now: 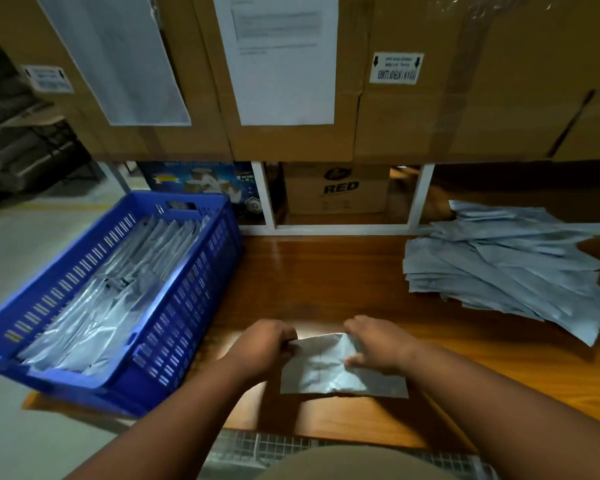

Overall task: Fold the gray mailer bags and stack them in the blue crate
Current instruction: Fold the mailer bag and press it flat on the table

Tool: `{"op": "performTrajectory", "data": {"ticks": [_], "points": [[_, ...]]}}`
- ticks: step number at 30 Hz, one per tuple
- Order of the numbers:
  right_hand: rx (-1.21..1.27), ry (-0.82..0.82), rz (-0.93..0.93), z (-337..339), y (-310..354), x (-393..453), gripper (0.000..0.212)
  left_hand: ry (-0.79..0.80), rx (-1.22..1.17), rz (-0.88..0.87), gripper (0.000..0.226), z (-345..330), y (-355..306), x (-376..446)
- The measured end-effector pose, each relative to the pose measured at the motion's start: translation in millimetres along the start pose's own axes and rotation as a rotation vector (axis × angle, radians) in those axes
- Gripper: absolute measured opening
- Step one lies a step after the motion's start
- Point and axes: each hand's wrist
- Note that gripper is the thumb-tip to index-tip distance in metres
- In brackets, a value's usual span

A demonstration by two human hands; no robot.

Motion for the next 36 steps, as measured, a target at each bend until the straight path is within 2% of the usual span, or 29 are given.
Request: {"op": "performTrajectory", "data": {"ticks": [3,5,9,13,17,21,23,25,27,29,33,36], "points": [[0.027,0.070,0.092,33,-4,3,0.026,-0.085,-0.001,0.022,0.025,33,5,-15],[0.064,0.030,0.134,58,0,9,0.013,-0.145,-0.008,0.055,0.023,62,8,-23],[0.074,-0.086,0.261,118,33,28,0.010,-0.303,0.030,0.152,0.018,120,15,-44],[0.018,-0.153,0.397,173,89,47,0.011,-0.393,0.064,0.355,0.016,164,35,-76],[-0.021,-0.222,0.518,207,153,71,0.008,-0.526,0.070,0.507,0.039,193,64,-125],[-0.080,-0.247,0.588,236,224,90,0.005,-0.583,0.064,0.633,0.037,202,89,-179],[-0.132,-0.272,0.616,244,260,99,0.003,-0.576,0.071,0.669,0.038,198,102,-201],[-0.151,-0.279,0.649,244,299,103,0.013,-0.557,0.077,0.712,0.039,193,116,-223],[-0.159,-0.253,0.671,237,333,109,0.027,-0.486,0.090,0.763,0.037,188,130,-241],[-0.202,-0.198,0.669,224,362,122,0.032,-0.376,0.103,0.802,0.034,182,141,-251],[-0.395,-0.027,0.640,199,399,156,0.029,-0.204,0.055,0.796,0.033,170,153,-250],[-0.477,0.038,0.671,182,416,172,0.019,-0.148,0.035,0.777,0.033,167,167,-243]]}}
Point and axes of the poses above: each hand's wrist, its own x-axis towards the middle knuckle, its own z-axis out of the back of the hand, y = z × x, and after that the axes turned 12 degrees about -z, right-handed
